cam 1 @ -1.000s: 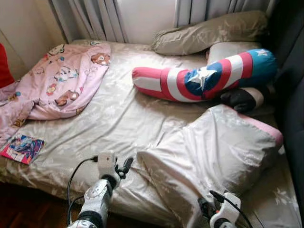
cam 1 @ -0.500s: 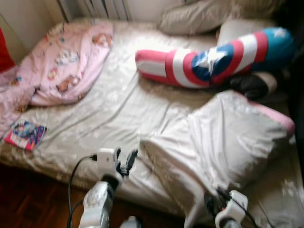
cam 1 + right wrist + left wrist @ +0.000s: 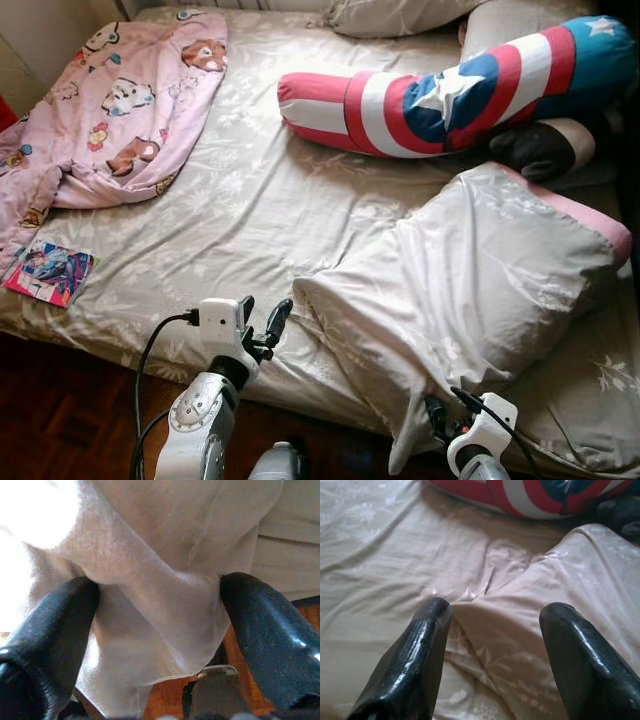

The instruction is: Clean up the room

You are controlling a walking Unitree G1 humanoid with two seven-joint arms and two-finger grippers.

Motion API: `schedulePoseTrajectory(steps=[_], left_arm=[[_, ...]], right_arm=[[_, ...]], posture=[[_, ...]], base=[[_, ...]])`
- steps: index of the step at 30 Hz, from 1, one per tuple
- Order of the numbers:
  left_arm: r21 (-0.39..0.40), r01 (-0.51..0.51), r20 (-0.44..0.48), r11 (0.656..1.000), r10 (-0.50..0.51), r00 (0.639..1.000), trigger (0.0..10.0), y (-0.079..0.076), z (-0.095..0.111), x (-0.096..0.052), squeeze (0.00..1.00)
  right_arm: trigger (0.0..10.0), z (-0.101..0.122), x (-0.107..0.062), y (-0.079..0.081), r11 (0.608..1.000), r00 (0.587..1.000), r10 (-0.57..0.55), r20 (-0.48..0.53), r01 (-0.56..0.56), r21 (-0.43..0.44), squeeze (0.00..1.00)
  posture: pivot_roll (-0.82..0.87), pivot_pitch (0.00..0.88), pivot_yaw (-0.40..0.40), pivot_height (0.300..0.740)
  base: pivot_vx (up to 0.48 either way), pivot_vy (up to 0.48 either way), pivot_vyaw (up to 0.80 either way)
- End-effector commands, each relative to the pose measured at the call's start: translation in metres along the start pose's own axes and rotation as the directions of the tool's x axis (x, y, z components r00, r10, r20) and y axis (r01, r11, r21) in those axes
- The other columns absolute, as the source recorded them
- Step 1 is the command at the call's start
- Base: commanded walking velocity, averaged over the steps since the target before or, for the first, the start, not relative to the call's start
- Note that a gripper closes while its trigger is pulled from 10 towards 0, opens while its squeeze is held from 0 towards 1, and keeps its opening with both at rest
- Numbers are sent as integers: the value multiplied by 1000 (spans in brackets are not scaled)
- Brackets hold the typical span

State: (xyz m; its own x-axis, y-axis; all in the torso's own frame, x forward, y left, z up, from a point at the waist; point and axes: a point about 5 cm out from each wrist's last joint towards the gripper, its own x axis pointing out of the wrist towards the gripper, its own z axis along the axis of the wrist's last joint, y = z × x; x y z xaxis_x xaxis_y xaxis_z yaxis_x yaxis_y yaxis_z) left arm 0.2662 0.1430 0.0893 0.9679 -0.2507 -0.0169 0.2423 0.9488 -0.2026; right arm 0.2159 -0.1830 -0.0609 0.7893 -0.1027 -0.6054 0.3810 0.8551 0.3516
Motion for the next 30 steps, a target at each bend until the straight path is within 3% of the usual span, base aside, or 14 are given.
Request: schedulePoseTrajectory(steps=[1, 2, 3, 16, 30], left_arm=[[-9, -19, -30, 1000, 19, 999, 10000, 3, -2, -6, 0], [-10, -20, -34, 1000, 20, 999, 10000, 3, -2, -6, 0], [-10, -21, -37, 1000, 20, 999, 10000, 3, -2, -6, 0], [-9, -24, -64, 1000, 23, 998, 10000, 6, -4, 0, 0], [1, -42, -95, 999, 42, 995, 10000, 18, -20, 9, 0]], right_arm=[[1647, -9, -4, -7, 999, 999, -37, -25, 37, 18, 0], [1647, -8, -4, -8, 999, 999, -38, -24, 39, 17, 0], [0, -8, -4, -7, 999, 999, -38, -24, 39, 19, 0], [0, 1, 1, -3, 999, 999, -35, -19, 36, 15, 0], [0, 7, 0, -17, 994, 994, -111, -4, 111, 2, 0]], posture=[[256, 306, 97, 736], [256, 306, 97, 736], [255, 308, 98, 736], [243, 279, 92, 736], [193, 184, 74, 736]], base=[[0, 0, 0], [0, 0, 0], [0, 0, 0], [0, 0, 0], [0, 0, 0]])
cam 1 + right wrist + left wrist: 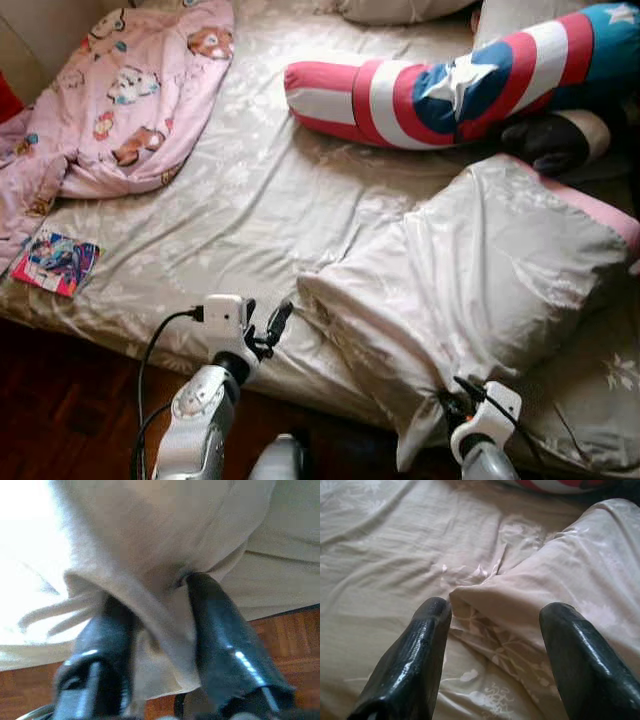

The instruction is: Clean up the room

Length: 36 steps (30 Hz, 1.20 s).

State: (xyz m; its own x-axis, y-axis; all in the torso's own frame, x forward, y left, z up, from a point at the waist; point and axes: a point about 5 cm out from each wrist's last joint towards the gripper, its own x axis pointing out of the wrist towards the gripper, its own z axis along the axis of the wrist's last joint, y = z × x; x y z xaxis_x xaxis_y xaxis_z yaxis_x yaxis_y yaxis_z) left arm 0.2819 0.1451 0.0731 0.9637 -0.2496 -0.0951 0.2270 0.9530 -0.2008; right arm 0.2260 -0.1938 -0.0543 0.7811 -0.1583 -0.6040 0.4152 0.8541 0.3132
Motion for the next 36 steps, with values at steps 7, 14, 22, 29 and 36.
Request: schedulePoseTrajectory(steps=[7, 14, 22, 29, 36], left_arm=[[2, -44, -44, 999, 44, 998, 10000, 16, -18, -7, 0], [-2, -50, -52, 999, 50, 997, 10000, 18, -26, -1, 0], [-6, -51, -45, 999, 51, 998, 10000, 20, -27, 7, 0], [-3, -50, -49, 999, 49, 998, 10000, 20, -30, 9, 0], [2, -56, -39, 998, 56, 998, 10000, 22, -30, 9, 0]], right_arm=[[0, -1, -5, -27, 995, 996, -90, -4, 90, -46, 0], [0, 28, -11, -69, 960, 959, -262, 104, 270, -74, 0], [0, 75, -28, -122, 861, 850, -444, 283, 493, -130, 0], [10000, 76, -19, -94, 968, 931, -203, 304, 237, -80, 0], [10000, 53, 3, -17, 996, 975, 92, 204, -93, -6, 1000]], posture=[[138, 145, 63, 736], [84, 112, 49, 736], [32, 83, 45, 736], [27, 79, 40, 736], [54, 78, 40, 736]], base=[[0, 0, 0], [0, 0, 0], [0, 0, 0], [0, 0, 0], [0, 0, 0]])
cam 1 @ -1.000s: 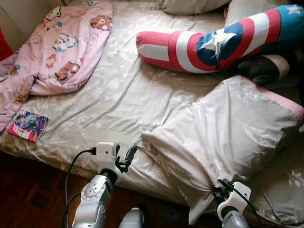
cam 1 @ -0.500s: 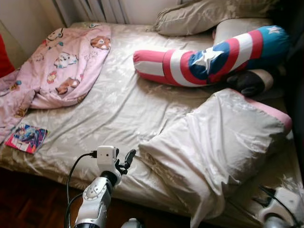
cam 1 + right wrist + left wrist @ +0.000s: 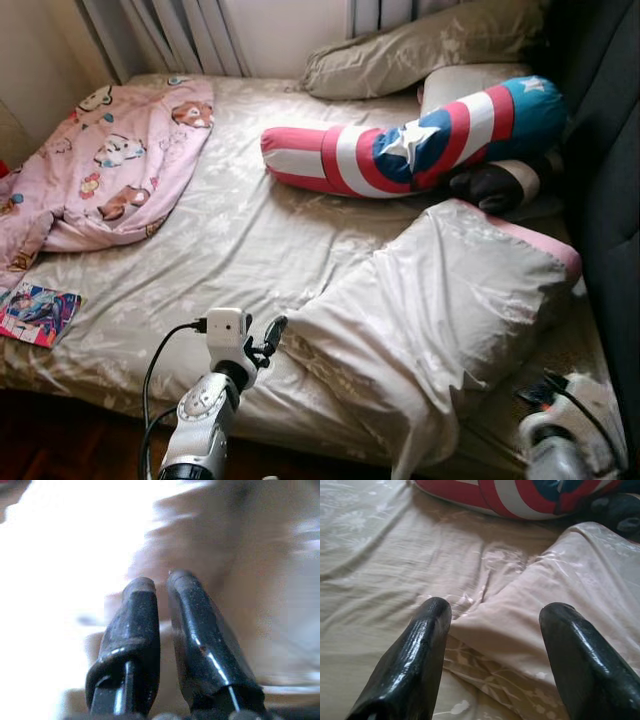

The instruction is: Clean up the room

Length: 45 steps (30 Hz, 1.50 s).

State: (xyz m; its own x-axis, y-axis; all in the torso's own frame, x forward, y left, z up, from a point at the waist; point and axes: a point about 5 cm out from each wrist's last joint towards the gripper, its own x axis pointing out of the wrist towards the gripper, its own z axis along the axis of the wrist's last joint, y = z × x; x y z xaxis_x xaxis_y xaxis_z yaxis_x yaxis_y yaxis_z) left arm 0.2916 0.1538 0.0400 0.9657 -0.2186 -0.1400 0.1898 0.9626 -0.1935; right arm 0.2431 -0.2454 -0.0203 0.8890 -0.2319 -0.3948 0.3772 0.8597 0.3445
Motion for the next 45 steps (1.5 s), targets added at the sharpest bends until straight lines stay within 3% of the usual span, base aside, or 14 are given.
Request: schedulePoseTrajectory(steps=[1, 4, 7, 10, 17, 24, 27, 33, 39, 45], left_arm=[[-1, -19, 0, 1000, 19, 1000, 10000, 6, 0, -1, 0], [5, -24, 8, 1000, 24, 1000, 10000, 9, 1, -2, 0], [8, -28, 14, 1000, 28, 1000, 10000, 11, 2, -3, 0], [9, -31, 15, 999, 31, 999, 10000, 12, 1, -5, 0], [6, -32, 13, 999, 32, 999, 10000, 11, -1, -5, 0], [9, -24, 20, 1000, 24, 1000, 10000, 8, 2, -2, 0], [21, -16, 13, 1000, 16, 1000, 10000, 9, 1, -2, 0], [20, -9, 0, 1000, 9, 1000, 10000, 7, -4, -3, 0], [13, -2, 1, 1000, 2, 1000, 10000, 1, -7, -4, 0], [15, -7, 2, 1000, 6, 1000, 10000, 3, -9, -10, 0]], right_arm=[[10000, -9, 2, 18, 996, 995, 85, -56, -85, 8, 1000], [10000, -16, 4, 37, 982, 976, 189, -111, -190, 1, 1000], [10000, -16, 7, 45, 977, 970, 202, -136, -209, -37, 1000], [10000, -10, 10, 43, 982, 978, 163, -128, -173, -70, 1000], [10000, 5, 16, 37, 994, 992, 103, -70, -105, -34, 1000], [10000, -5, 14, 37, 996, 990, 75, -120, -81, -48, 1000], [10000, -8, 12, 33, 999, 993, 16, -115, -21, -37, 1000], [10000, -8, 12, 34, 999, 994, 16, -108, -19, -29, 1000], [10000, -14, 10, 34, 998, 989, 24, -148, -31, -50, 1000], [10000, -18, 8, 26, 994, 984, -52, -173, 34, -106, 1000]], posture=[[54, 78, 40, 736], [67, 80, 38, 736], [76, 82, 37, 736], [79, 79, 37, 736], [70, 67, 34, 736], [84, 47, 39, 736], [74, 36, 44, 736], [64, 25, 40, 736], [75, 25, 26, 736], [88, 64, 24, 736]], base=[[0, 0, 0], [0, 0, 0], [0, 0, 0], [0, 0, 0], [0, 0, 0], [0, 0, 0], [0, 0, 0], [0, 0, 0], [0, 0, 0], [0, 0, 0]])
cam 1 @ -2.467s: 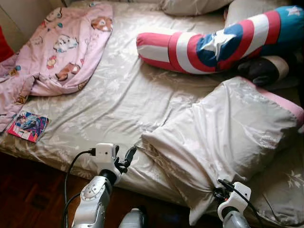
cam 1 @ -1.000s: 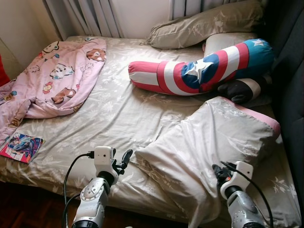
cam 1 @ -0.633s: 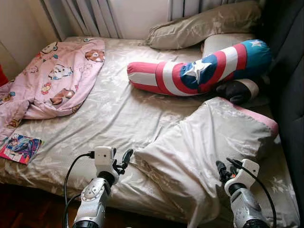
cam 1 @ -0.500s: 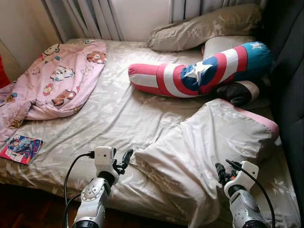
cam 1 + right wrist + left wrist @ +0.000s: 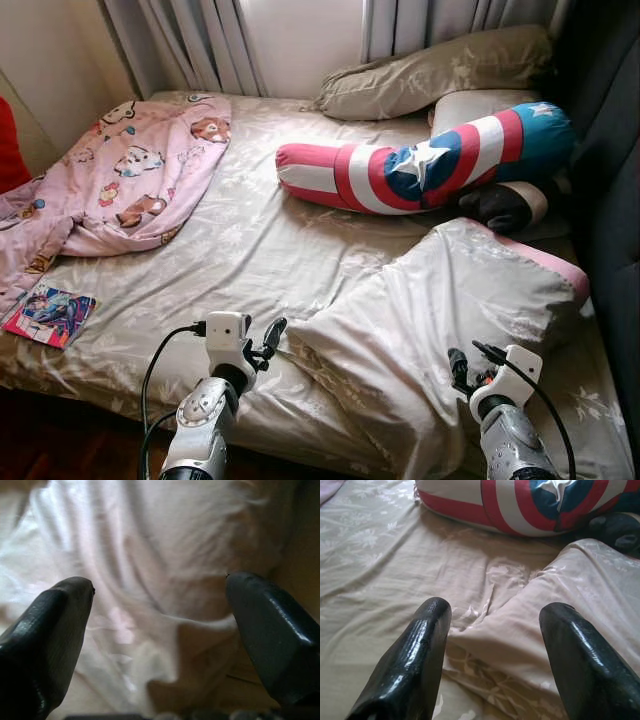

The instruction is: Clean up the room

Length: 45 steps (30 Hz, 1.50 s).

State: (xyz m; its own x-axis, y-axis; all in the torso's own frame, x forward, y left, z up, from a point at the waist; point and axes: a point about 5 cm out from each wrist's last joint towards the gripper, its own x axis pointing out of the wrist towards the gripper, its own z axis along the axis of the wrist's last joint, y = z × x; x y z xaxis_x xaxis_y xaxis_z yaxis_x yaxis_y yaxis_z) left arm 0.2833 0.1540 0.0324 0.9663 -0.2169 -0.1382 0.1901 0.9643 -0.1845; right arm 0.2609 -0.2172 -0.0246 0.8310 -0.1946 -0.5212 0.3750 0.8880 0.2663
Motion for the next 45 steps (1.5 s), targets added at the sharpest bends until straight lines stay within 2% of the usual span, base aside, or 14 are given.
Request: schedulePoseTrajectory(steps=[1, 6, 8, 20, 34, 35, 37, 38, 45], left_arm=[[7, -6, 0, 1000, 6, 1000, 10000, 3, 0, -4, 0], [16, -21, 2, 1000, 21, 1000, 10000, 11, 1, -12, 0], [21, -18, 4, 1000, 18, 1000, 10000, 11, 2, -15, 0], [15, -5, 10, 1000, 5, 1000, 10000, 4, 5, -23, 0], [13, -10, 24, 1000, 10, 1000, 10000, 1, 13, -32, 0], [12, -10, 24, 1000, 10, 1000, 10000, 0, 13, -33, 0], [13, -10, 24, 1000, 10, 1000, 10000, 0, 14, -33, 0], [13, -9, 24, 1000, 9, 1000, 10000, 0, 14, -34, 0], [13, -11, 14, 1000, 11, 1000, 10000, 0, 15, -37, 0]], right_arm=[[10000, -8, -2, -3, 999, 999, -19, -40, 18, -30, 1000], [10000, -14, -3, 5, 999, 997, 26, -66, -28, -21, 1000], [10000, -16, -3, 8, 999, 996, 37, -76, -39, -25, 0], [10000, -20, -3, 5, 997, 994, -16, -112, 8, -71, 0], [10000, -27, -5, 12, 999, 991, 22, -133, -27, -36, 0], [7373, -27, -5, 13, 999, 990, 26, -135, -32, -40, 0], [7373, -28, -5, 14, 998, 990, 29, -137, -35, -43, 0], [0, -28, -5, 15, 998, 989, 31, -142, -38, -47, 0], [0, -31, -6, 15, 997, 987, 32, -160, -43, -67, 0]], posture=[[91, 70, 25, 736], [108, 116, 34, 736], [115, 140, 43, 736], [128, 199, 45, 736], [158, 242, 44, 736], [160, 243, 45, 736], [160, 245, 45, 736], [161, 247, 45, 736], [168, 252, 46, 736]], base=[[0, 0, 0], [0, 0, 0], [0, 0, 0], [0, 0, 0], [0, 0, 0], [0, 0, 0], [0, 0, 0], [0, 0, 0], [0, 0, 0]])
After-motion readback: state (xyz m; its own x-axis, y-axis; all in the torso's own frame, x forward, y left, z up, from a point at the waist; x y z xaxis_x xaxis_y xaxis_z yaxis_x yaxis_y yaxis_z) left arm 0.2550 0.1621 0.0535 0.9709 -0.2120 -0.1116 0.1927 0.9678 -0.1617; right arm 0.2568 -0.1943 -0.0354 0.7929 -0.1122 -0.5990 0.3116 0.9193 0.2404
